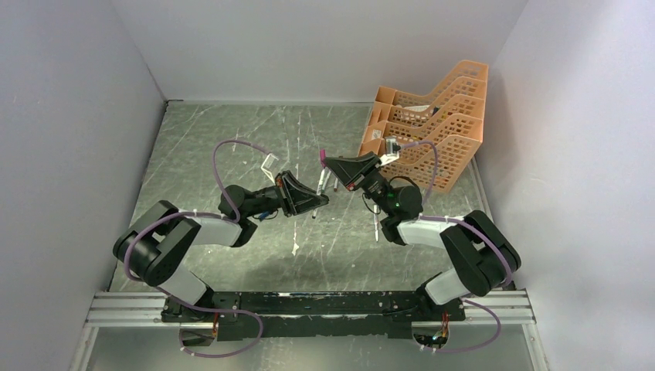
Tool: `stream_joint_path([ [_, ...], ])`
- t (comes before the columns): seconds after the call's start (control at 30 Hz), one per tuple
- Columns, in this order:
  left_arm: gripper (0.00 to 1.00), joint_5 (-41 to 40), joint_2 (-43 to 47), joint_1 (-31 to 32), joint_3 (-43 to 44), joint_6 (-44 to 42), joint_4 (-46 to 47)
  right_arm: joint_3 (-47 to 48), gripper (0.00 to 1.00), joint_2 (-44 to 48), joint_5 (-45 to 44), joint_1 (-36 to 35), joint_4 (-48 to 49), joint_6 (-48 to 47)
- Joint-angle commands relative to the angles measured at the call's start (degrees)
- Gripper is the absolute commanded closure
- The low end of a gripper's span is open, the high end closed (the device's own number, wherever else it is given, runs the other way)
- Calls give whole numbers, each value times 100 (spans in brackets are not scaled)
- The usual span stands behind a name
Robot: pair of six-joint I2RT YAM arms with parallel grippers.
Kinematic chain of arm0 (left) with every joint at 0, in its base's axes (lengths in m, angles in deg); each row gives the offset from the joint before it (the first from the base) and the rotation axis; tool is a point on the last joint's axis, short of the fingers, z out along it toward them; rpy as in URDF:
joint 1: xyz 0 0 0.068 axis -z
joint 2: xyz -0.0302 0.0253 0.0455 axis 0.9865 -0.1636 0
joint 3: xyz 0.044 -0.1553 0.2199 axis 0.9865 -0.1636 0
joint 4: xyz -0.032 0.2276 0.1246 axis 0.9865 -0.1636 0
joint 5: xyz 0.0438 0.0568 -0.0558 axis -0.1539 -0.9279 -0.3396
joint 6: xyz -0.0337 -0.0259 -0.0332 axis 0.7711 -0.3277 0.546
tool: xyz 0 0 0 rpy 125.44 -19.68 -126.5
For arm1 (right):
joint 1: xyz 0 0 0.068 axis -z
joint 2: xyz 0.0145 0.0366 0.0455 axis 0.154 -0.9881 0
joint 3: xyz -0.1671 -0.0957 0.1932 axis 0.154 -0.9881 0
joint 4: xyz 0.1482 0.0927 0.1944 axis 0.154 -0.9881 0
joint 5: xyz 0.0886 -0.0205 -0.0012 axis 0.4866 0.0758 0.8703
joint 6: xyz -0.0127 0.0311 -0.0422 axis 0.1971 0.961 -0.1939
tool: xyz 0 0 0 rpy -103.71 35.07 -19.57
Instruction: Insert the pens into the pen caps
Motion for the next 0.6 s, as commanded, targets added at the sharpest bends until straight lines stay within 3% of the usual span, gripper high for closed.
stream_joint_path([
  [0.0,93,-24,-69,40,98,43,1078,-39,100,148,-2,30,1642,0],
  [0.57,93,-66,-172,42,62,182,1292,-94,100,232,-31,30,1638,-5],
])
